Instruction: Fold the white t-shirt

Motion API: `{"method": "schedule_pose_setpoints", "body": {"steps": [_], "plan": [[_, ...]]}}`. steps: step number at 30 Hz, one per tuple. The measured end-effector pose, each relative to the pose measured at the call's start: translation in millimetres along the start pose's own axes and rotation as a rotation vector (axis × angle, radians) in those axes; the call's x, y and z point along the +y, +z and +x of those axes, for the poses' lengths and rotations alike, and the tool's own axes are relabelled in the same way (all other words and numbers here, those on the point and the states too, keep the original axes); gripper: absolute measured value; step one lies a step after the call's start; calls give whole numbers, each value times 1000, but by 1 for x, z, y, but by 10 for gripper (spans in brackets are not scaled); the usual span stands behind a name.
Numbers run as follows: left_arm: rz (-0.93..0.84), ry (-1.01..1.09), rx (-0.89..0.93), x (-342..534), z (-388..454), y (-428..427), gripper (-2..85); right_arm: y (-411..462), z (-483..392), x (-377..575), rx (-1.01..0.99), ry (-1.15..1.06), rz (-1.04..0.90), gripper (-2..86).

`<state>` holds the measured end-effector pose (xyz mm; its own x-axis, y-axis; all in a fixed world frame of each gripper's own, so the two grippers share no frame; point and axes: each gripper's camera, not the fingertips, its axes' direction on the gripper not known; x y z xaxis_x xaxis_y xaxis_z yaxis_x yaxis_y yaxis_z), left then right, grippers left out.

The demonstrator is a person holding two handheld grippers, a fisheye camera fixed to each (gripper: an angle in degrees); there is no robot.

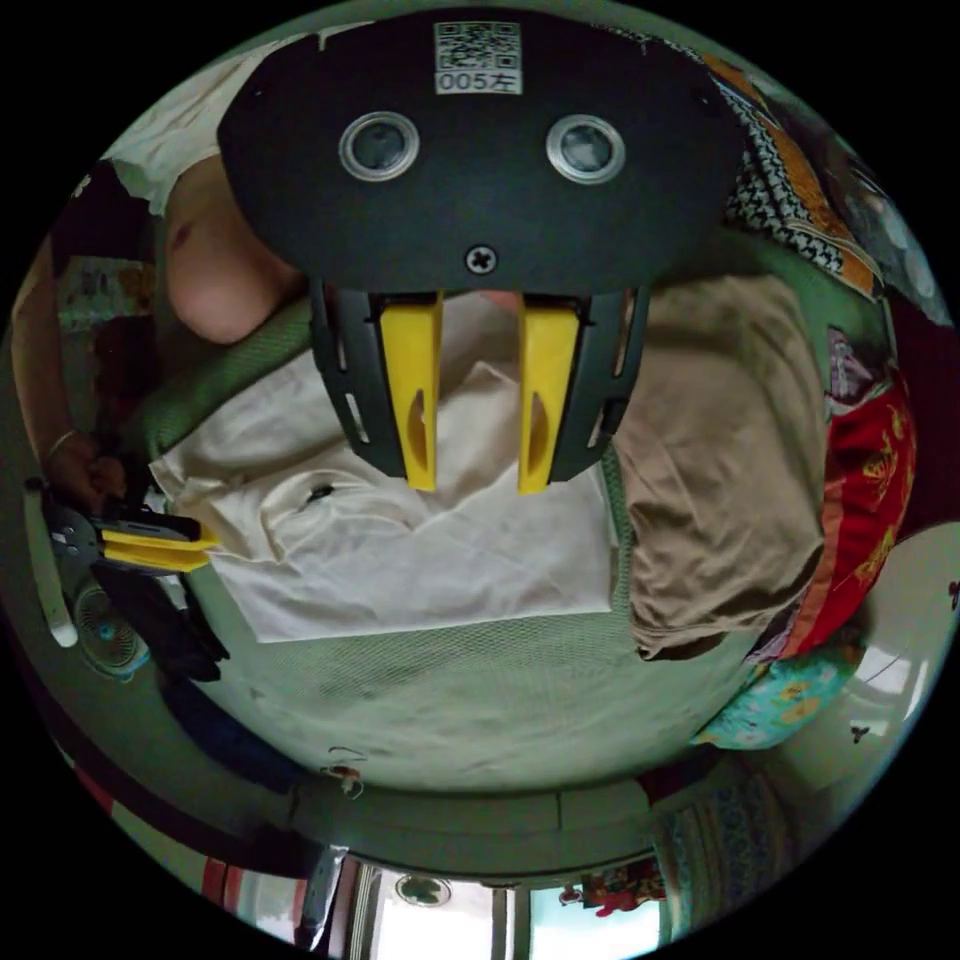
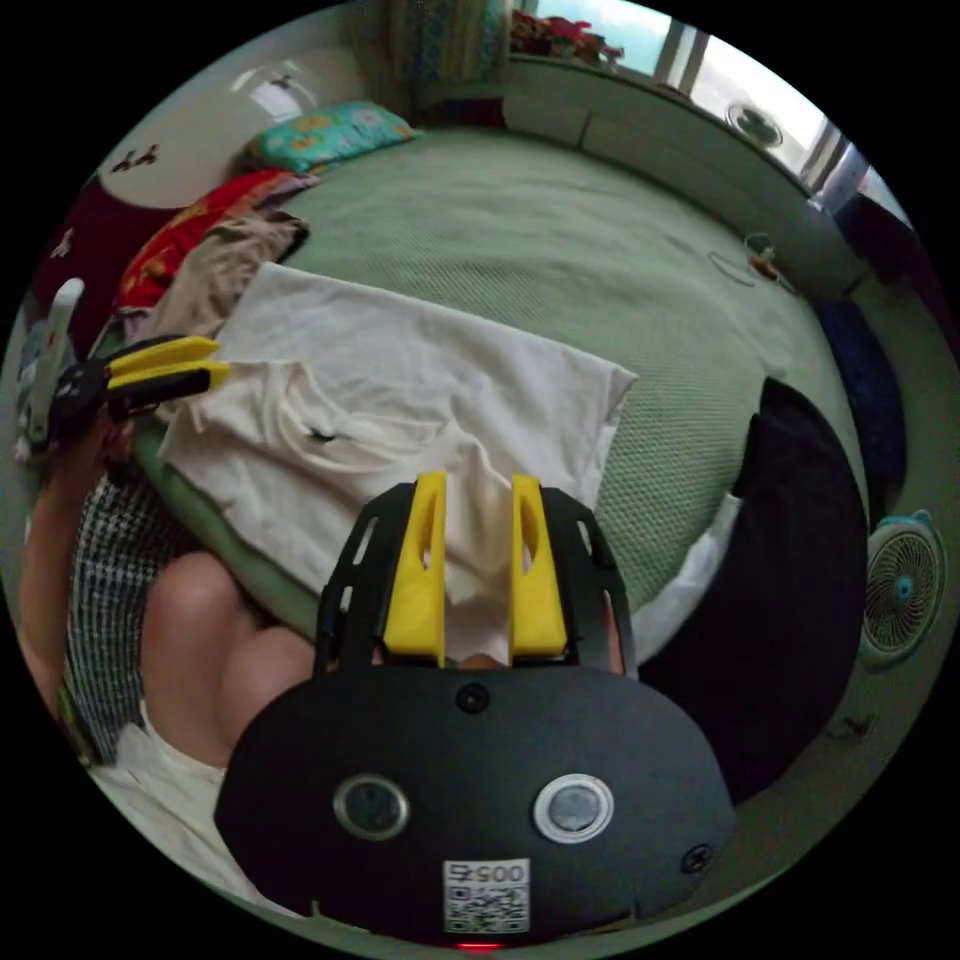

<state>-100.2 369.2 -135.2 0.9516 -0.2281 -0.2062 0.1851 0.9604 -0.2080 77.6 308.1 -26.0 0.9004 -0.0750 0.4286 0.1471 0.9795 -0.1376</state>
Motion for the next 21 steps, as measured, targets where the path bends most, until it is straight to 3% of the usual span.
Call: {"method": "schedule_pose_setpoints", "body": {"steps": [7, 10, 21], "plan": [[-78, -14, 14, -3, 28, 18, 86, 26, -28, -12, 99, -31, -68, 35], [-50, -41, 60, 3, 34, 4, 26, 10, -29, 0, 93, -23, -5, -6], [65, -56, 72, 48, 71, -66, 2, -71, -43, 88, 19, -82, 196, -15]]}}
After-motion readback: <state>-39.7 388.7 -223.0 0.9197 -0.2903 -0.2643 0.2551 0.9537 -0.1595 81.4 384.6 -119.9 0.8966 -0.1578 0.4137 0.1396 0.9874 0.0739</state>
